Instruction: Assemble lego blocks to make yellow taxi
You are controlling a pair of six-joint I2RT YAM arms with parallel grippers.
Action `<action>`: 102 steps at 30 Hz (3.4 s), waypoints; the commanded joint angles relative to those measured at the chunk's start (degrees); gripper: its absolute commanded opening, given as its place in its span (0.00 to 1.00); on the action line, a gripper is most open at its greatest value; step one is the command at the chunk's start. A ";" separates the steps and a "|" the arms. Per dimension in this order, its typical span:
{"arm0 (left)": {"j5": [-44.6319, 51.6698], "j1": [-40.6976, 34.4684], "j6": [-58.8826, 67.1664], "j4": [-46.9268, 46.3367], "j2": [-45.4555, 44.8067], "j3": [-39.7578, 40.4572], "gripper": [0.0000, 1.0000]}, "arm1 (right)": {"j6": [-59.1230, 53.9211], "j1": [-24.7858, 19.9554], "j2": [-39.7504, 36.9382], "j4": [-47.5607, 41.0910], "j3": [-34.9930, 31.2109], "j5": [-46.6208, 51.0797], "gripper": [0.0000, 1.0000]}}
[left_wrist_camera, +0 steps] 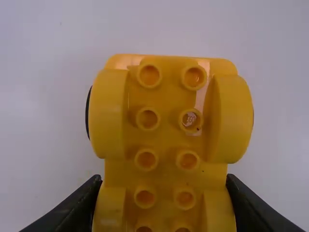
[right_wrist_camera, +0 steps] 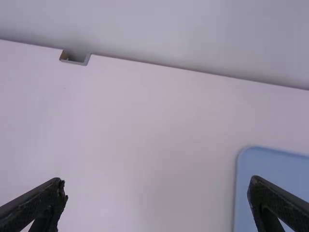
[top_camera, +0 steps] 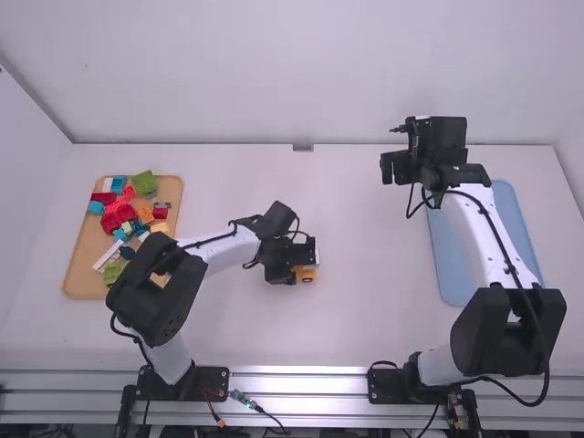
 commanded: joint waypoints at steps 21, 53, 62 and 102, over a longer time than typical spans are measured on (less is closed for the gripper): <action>-5.01 0.17 -2.57 0.73 0.01 -3.96 0.76 | 0.13 0.02 -1.68 -0.13 1.62 -0.15 0.99; -18.73 23.47 -14.01 -25.94 -6.57 26.84 0.99 | 0.00 0.02 -1.68 0.13 1.60 0.00 0.99; -13.75 47.30 -13.72 -15.47 -6.53 25.44 0.99 | 0.39 0.04 -1.68 0.92 1.62 -0.17 0.99; -7.85 57.27 29.80 -40.65 22.45 44.96 0.87 | 3.69 4.17 -1.68 3.15 1.62 3.10 0.99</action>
